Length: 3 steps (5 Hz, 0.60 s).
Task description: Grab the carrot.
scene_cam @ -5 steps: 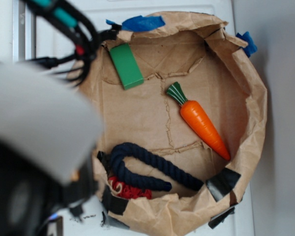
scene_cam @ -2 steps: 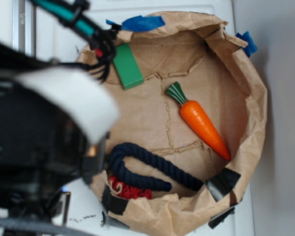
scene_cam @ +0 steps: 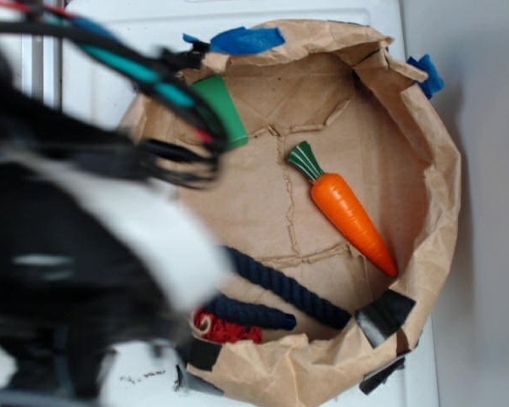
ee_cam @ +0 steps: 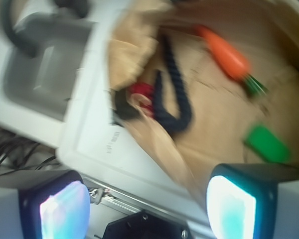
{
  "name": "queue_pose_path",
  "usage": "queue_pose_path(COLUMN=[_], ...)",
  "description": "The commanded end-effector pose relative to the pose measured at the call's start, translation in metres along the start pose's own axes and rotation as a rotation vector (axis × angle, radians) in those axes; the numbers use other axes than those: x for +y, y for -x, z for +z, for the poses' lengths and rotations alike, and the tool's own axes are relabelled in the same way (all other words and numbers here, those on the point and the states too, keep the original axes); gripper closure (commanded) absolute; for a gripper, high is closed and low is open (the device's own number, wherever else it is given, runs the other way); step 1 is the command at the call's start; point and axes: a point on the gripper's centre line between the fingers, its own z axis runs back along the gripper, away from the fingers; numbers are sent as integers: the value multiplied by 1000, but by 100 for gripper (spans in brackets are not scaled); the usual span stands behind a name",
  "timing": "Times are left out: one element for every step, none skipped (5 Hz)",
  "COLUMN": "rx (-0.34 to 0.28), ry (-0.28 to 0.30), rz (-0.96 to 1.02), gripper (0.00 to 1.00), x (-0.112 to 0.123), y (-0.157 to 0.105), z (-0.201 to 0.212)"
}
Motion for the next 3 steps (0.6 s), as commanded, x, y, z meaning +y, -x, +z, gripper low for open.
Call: queue_pose_path(rx=[10, 45, 45], ry=[-33, -33, -33], rz=[-80, -33, -33], gripper=[0, 0, 0], x=[17, 33, 33], y=[-14, -9, -9], z=[14, 9, 9])
